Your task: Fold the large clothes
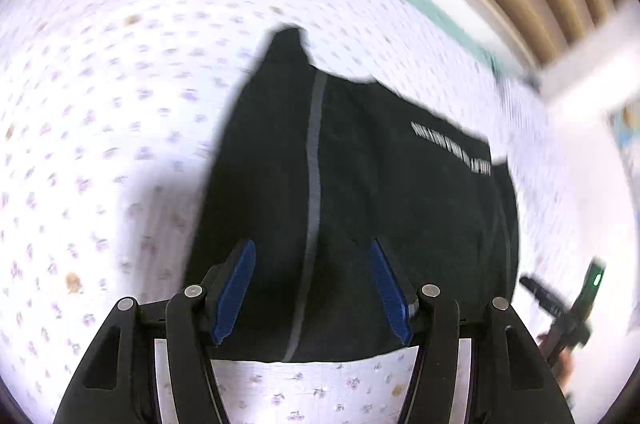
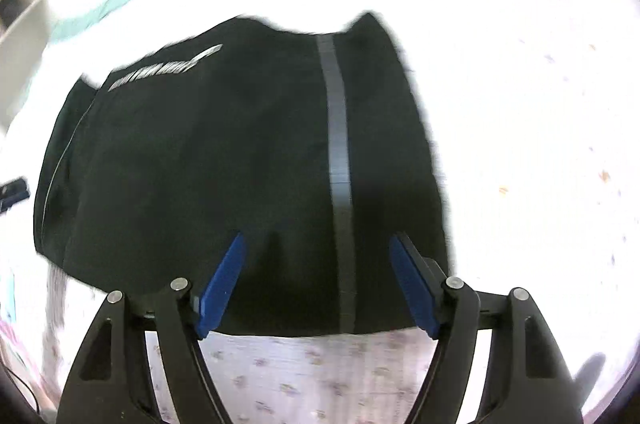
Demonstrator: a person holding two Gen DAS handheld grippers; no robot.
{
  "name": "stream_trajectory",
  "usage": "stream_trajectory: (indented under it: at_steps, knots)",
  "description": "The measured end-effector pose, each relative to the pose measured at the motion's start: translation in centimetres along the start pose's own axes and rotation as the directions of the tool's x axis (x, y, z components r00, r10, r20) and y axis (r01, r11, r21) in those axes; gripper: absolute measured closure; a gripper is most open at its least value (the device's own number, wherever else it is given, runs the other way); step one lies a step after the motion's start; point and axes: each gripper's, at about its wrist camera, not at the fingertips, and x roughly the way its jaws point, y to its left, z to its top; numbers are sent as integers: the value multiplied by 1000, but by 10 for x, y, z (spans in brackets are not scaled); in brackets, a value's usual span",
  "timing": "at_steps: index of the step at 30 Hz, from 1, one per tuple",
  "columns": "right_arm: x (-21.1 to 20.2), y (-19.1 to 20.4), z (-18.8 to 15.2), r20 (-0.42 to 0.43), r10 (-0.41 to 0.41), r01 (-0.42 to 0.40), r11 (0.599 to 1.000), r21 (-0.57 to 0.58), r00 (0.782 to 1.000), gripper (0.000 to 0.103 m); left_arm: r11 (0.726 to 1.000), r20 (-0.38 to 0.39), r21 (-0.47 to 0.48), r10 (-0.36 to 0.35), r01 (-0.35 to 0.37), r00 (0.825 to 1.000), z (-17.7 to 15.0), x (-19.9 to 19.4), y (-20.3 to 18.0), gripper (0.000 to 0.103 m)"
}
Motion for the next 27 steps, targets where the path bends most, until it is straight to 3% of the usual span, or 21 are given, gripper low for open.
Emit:
stream_trajectory:
  at_steps: [3,6,8,11,14,23,27]
  knots:
    - [-15,-21,16,47,-4,1,998,63,999,26,999,31,-31,21,-20,999,8,-18,27,42]
    - [-33,-31,25,119,-45,35,996,84,992,23,998,8,-47,32,-32,999,19,-21,43,42]
    - [-45,-45,31,146,-57,46,996,81,988,19,999,14,-37,28,-27,1000,25,-7,30,42]
    - [-56,-46,42,209,-19,6,998,64,978,17,996,29,-17,87,-87,996,35,1,26,42]
    - [-51,-40,52,239,-14,0,998,58,971,9,997,20,-27,66,-66,998,42,6,28,42]
    - [-3,-41,68,137,3,-8,999,39,991,9,997,-30,-21,80,-81,996,55,31,35,42]
    - [28,-39,72,70,33,-35,999,37,997,9,999,-80,-40,24,-27,997,60,50,42,42]
